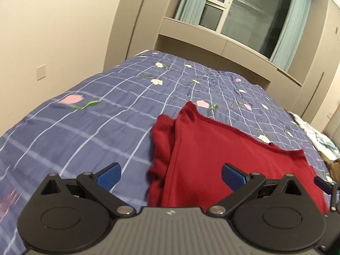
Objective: Fold small clothes
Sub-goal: 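Grasp one side edge of the folded sweater with the left gripper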
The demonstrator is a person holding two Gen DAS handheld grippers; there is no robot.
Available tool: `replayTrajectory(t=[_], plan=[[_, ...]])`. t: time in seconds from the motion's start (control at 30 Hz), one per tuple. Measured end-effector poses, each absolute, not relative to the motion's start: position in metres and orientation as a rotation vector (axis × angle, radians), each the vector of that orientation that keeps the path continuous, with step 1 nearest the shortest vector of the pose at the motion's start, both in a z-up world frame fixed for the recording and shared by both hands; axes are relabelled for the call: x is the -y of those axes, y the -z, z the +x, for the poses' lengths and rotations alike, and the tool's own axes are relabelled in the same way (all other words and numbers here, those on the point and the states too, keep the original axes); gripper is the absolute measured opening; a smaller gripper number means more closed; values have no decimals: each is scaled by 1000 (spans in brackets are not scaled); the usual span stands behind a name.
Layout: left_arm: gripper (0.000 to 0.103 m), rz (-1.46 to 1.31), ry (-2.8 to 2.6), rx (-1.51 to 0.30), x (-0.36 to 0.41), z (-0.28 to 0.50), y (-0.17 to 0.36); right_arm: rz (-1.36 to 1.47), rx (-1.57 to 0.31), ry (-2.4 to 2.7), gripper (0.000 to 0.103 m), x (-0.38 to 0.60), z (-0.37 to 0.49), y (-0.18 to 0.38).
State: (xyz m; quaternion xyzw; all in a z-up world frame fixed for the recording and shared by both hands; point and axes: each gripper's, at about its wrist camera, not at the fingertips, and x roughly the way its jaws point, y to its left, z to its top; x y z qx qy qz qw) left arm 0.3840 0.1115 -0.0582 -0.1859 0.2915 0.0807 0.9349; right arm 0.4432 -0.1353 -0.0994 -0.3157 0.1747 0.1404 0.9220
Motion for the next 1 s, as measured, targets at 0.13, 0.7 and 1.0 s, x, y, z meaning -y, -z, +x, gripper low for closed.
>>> replayTrajectory(t=[0.13, 0.7, 1.0], plan=[[103, -360, -183, -644, -116, 406, 70, -607, -375, -303, 103, 139, 445, 99], [102, -415, -95, -706, -110, 397, 87, -642, -345, -290, 102, 135, 439, 101], [93, -525, -117, -726, -118, 395, 87, -702, -322, -312, 103, 134, 425, 99]])
